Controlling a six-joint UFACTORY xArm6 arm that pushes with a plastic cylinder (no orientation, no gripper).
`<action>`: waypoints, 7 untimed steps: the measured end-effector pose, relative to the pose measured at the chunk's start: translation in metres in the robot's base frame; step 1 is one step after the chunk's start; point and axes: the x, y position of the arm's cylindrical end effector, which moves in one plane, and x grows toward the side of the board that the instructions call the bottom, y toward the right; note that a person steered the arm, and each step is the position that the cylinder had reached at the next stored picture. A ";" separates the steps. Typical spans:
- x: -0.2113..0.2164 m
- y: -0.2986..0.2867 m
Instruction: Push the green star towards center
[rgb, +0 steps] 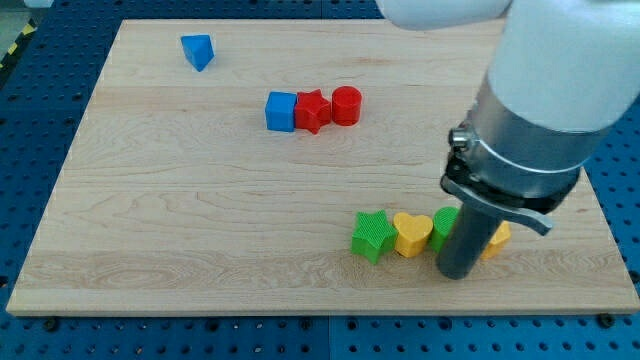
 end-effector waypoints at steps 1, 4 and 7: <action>0.020 -0.013; -0.003 -0.096; 0.012 -0.073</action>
